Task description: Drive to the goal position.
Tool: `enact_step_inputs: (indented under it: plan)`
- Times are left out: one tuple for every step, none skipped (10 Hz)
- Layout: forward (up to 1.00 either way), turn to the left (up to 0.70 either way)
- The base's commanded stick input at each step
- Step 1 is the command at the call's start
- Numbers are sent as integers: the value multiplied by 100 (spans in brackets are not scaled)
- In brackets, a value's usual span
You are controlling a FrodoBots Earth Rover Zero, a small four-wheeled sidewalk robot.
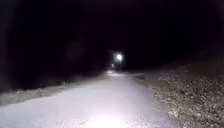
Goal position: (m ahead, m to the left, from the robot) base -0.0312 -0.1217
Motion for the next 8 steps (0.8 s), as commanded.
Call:
enact_step_inputs:
  plan:
    - [0,-100]
    - [0,-100]
    - [0,-100]
    - [0,-100]
    - [0,-100]
    - [0,-100]
    - [0,-100]
    - [0,-60]
